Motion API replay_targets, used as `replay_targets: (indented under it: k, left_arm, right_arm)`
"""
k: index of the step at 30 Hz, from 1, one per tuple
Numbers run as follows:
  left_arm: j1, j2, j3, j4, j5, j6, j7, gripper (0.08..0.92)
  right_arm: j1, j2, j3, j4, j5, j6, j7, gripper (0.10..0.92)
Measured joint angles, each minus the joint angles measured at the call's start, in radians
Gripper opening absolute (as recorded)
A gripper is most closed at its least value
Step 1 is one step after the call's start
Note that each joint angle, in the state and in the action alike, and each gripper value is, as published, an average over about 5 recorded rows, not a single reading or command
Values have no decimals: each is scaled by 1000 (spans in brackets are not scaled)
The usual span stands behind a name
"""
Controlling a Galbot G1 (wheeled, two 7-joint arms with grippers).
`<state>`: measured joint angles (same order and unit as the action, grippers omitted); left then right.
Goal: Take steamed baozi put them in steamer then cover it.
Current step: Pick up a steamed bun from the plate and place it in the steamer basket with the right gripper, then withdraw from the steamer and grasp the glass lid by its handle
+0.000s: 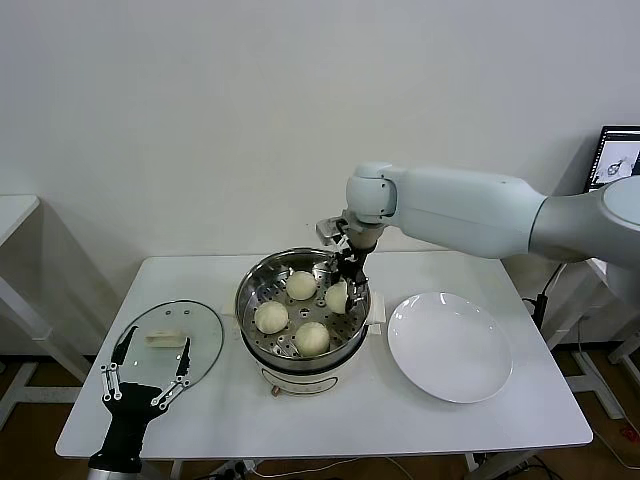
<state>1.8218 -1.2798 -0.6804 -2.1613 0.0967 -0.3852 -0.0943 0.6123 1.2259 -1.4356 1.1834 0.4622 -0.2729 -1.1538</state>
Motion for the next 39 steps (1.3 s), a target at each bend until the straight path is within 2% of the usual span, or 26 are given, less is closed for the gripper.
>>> replay_targets:
  k: [8,15,22,28,33,39]
  left_arm:
    - [5,-2,-7,-8,0,-2,-3,823]
    - [3,-1,-9,-10,1,1,-5,823]
    - [-7,1,-4,-7,5,11,-8,823]
    - [-16,8,-10,4,20,20,-16,823]
    - [-28,13,-17,6,42,35,-27,823]
    - [-51,25,-15,-3,66,76,-56,823]
  right_arm:
    - [-27,26,-5,-26,-21,-4,16,700]
    - [-32,35,1,-29,-31,-5,23,792]
    - [-28,18,33,-10,-41,6,17,805]
    - [-50,-60,151,57,-35,40,39,812]
    - [-93,-176,255,155,8,98,179,822]
    - [-225,-312,401,252,60,204,519,823]
